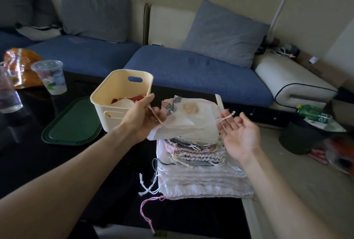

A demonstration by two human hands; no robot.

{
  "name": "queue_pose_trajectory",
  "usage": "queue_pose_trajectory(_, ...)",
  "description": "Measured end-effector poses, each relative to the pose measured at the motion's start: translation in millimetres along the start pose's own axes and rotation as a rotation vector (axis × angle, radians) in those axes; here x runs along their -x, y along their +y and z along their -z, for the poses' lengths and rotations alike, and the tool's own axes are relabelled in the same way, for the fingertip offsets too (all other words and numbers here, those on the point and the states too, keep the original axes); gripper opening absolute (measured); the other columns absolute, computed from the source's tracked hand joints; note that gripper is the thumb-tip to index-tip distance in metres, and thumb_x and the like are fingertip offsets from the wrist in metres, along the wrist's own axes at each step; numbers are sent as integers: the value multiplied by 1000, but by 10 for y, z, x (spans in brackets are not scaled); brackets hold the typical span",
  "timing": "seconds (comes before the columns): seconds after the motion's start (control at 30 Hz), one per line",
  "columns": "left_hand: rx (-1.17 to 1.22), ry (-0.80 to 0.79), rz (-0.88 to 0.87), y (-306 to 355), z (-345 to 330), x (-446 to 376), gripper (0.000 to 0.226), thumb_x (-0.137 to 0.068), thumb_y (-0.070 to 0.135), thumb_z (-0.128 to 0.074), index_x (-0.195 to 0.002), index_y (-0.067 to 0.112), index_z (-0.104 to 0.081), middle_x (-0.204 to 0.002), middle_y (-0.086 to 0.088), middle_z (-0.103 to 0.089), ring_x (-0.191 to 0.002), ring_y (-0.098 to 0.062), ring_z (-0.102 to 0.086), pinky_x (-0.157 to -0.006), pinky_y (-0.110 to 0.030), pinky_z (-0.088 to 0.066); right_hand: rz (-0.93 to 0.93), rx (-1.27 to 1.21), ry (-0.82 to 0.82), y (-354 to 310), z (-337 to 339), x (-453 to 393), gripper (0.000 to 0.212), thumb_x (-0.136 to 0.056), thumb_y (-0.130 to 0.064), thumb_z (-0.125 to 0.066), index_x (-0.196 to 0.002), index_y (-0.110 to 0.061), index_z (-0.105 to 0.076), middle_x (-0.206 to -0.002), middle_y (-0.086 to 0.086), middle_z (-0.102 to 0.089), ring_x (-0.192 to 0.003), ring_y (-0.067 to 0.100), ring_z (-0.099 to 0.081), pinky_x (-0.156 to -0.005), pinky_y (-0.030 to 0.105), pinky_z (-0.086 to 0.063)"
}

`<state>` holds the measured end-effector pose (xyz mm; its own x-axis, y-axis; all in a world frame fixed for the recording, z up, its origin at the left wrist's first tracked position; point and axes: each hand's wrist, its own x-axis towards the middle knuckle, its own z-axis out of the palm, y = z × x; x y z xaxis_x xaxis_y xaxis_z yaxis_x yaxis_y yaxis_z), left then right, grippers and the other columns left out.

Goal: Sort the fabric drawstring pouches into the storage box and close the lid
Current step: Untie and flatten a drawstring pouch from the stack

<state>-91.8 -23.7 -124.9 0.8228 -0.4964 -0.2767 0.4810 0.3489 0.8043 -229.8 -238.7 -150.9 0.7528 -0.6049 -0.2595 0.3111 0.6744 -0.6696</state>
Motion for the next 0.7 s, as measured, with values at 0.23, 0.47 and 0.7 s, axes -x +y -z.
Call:
queue_pose_trajectory(0.23, -81, -208, 117, -71, -79, 39, 44, -107, 32, -33, -67, 18, -40, -55, 3, -26, -48, -11, -18, -46, -23, -23, -119, 148, -19, 52, -77, 20, 34, -103, -24, -45, -71, -15, -50, -55, -3, -43, -40, 8, -33, -45, 22, -34)
queue_pose_trajectory(0.47, -868, -284, -85, -208, 10, 36, 39, -105, 30, -47, -71, 11, -51, -60, 0, -45, -46, -10, -34, -47, -22, -31, 283, 1496, -24, 67, -112, 204, 14, -82, -32, -79, -80, -20, -71, -78, -9, -69, -72, 7, -63, -60, 24, -45)
queue_pose_trajectory(0.7, -1438, -174, -300, -280, 99, -39, 43, -99, 26, -50, -62, 5, -44, -62, -14, -48, -58, -23, -45, -56, -37, -39, 152, 1957, -288, 123, -236, 301, 22, -86, -44, -75, -76, -25, -80, -77, -11, -74, -77, 3, -65, -56, 16, -43)
